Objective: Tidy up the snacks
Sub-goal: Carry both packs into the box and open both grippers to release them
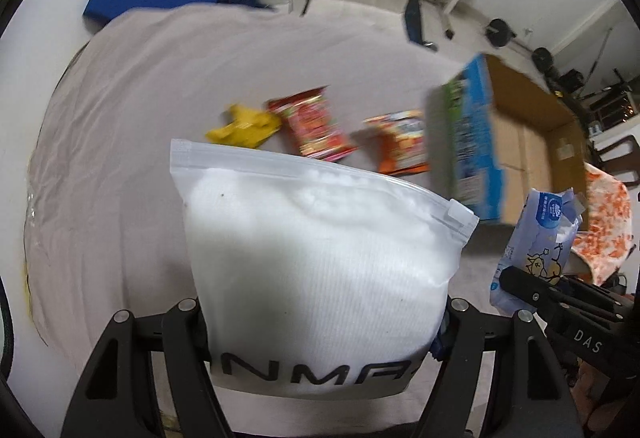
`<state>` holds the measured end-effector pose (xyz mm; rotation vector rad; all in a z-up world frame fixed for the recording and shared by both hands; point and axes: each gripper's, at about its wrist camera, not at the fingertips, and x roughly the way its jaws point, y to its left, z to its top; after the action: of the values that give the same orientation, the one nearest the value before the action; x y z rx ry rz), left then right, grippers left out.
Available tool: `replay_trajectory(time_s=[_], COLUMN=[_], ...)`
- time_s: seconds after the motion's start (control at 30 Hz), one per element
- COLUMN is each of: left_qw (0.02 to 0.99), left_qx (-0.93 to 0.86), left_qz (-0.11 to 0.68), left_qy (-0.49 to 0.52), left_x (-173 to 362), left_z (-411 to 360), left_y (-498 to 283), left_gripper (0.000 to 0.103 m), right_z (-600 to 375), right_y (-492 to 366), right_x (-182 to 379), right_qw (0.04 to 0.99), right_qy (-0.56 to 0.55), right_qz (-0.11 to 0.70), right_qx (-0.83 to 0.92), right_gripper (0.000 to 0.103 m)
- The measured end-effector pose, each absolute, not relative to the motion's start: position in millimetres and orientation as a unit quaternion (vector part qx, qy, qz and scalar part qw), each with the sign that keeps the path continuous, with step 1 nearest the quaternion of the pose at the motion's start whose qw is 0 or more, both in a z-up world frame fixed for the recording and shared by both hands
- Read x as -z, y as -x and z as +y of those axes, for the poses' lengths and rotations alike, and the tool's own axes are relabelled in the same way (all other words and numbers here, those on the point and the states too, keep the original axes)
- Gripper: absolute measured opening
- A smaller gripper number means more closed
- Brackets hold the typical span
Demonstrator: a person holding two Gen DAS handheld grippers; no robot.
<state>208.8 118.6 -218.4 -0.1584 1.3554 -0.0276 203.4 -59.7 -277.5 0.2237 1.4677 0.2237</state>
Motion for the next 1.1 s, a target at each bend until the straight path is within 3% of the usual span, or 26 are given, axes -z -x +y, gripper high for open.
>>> replay_trajectory(time_s=[0.3, 0.53, 0.8, 1.1], left_qw=[0.796, 0.808, 0.779, 0.708], left_qx=[0.054, 0.068, 0.081, 0.076], left_qz=[0.599, 0.584, 0.618, 0.691], left_qy=[0.064, 0.053, 0.07, 0.124], left_x=[172, 164, 206, 296], left_z=[3, -70, -130, -163], left_y=[-245, -295, -358, -420], left_gripper=[0.071, 0.071, 0.071, 0.071], right_z=[-178, -256, -321, -349], right_y=[-242, -280, -339, -395], right_x=[203, 192, 243, 323], right_qw=[0.766, 0.777, 0.758, 0.725], right_qy=[-0.111, -0.111, -0.108, -0.076], right_qz=[0.626, 0.615, 0.641, 0.683], right_qx=[-0.094, -0.075, -0.057, -0.045], right_gripper=[0.034, 0.034, 0.034, 0.034])
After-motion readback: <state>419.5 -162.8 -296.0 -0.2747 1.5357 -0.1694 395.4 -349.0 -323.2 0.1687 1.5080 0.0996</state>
